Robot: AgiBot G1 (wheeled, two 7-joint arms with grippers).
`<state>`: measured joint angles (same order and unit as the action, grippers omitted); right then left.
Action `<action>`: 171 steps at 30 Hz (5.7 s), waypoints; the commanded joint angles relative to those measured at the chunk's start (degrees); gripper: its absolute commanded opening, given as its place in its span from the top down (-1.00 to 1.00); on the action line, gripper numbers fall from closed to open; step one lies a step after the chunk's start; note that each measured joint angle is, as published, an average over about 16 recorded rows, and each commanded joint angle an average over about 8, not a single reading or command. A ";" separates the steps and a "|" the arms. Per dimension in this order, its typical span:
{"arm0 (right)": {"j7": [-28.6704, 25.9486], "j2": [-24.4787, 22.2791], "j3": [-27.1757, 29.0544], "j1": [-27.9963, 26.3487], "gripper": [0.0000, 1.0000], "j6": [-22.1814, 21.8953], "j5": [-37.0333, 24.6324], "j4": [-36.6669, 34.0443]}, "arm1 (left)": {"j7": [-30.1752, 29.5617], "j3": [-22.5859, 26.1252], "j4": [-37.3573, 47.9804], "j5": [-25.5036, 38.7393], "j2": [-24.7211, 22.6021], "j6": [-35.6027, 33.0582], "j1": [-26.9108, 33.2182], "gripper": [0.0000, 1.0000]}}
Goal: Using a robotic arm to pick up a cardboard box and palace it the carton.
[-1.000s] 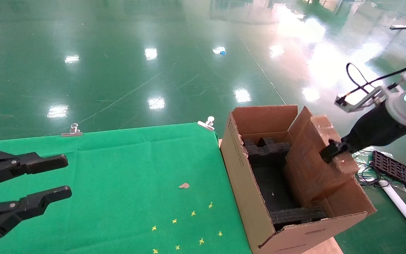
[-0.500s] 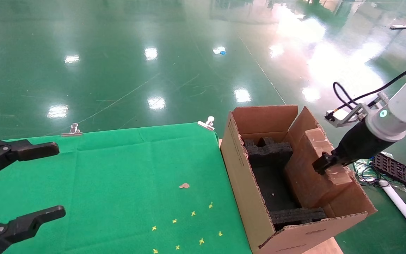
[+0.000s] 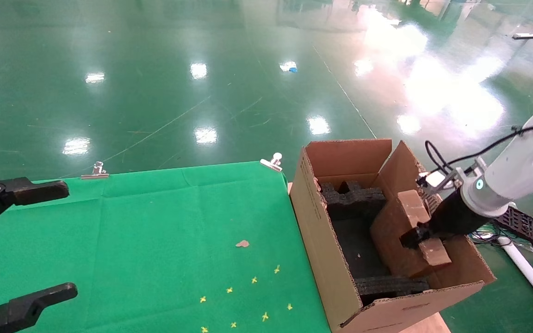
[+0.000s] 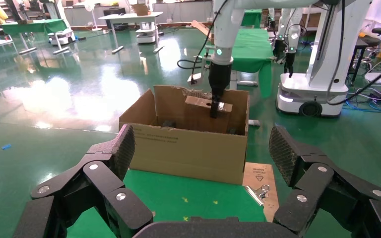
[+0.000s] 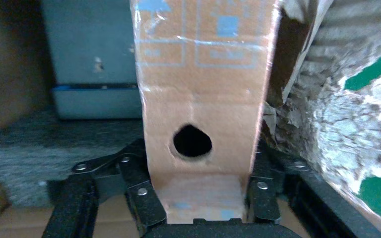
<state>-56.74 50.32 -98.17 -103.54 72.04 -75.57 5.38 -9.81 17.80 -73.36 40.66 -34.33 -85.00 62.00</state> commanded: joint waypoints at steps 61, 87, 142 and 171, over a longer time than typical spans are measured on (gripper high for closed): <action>16.37 -1.02 3.50 -16.82 -1.00 -3.84 4.65 -2.93 | 0.07 0.14 0.00 -0.10 0.06 0.06 0.03 -1.00; 24.85 -5.33 19.92 -10.77 -1.00 -2.56 12.42 11.33 | 0.11 0.19 0.06 -0.13 0.07 0.07 0.05 -1.00; 46.46 -15.60 84.20 43.80 -1.00 14.19 34.48 70.01 | 0.17 0.29 0.08 -0.22 0.12 0.13 0.07 -1.00; 46.01 -15.35 82.28 42.11 -1.00 13.68 33.76 68.29 | 0.17 0.29 0.09 -0.23 0.12 0.12 0.07 -1.00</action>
<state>-10.73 34.97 -15.88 -61.42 85.72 -41.80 73.68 -9.64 18.08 -73.27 40.44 -34.21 -84.87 62.07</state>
